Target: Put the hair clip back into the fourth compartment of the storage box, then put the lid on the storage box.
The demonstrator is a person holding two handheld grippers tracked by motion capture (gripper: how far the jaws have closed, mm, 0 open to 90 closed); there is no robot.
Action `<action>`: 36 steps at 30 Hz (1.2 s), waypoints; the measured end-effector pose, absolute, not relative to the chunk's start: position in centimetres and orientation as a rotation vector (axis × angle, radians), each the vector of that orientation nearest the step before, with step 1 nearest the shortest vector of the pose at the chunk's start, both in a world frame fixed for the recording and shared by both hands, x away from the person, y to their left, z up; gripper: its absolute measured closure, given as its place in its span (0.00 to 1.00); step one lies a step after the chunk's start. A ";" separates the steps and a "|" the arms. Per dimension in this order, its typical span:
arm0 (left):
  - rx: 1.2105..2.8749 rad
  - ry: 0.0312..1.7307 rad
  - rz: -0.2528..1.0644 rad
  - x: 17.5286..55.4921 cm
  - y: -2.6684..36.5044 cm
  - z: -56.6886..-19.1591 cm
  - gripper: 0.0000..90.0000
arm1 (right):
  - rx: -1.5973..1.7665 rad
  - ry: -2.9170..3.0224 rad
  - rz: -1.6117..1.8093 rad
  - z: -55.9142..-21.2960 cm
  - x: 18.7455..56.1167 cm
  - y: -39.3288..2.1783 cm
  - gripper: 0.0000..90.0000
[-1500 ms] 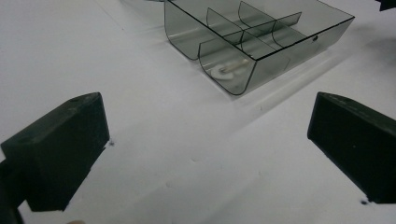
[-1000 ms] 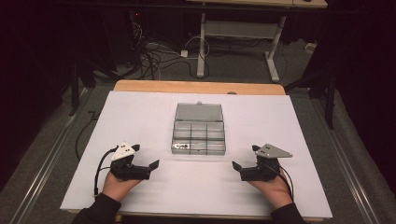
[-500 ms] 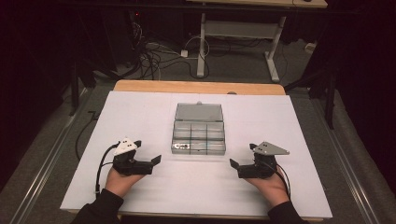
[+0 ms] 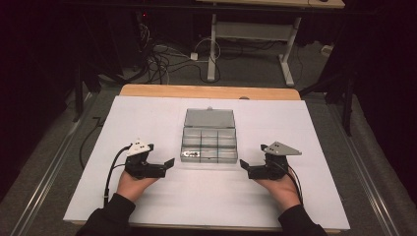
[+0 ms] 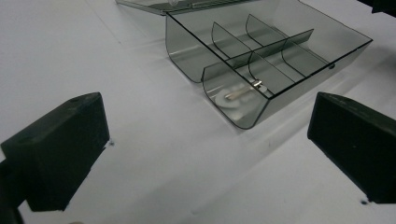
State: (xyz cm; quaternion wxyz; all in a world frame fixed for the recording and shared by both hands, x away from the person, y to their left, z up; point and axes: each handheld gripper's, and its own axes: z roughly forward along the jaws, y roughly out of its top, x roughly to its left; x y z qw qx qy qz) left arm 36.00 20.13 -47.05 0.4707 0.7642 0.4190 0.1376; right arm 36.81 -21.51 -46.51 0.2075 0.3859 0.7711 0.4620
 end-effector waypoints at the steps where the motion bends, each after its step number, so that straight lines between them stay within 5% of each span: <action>1: 1.872 1.023 0.337 36.3 20.0 -47.0 0.00 | 1.077 2.147 1.287 -46.5 37.0 -21.5 0.00; 36: 1.924 1.125 0.322 47.2 17.8 -45.9 0.02 | 1.170 2.174 1.239 -45.3 45.9 -19.0 0.12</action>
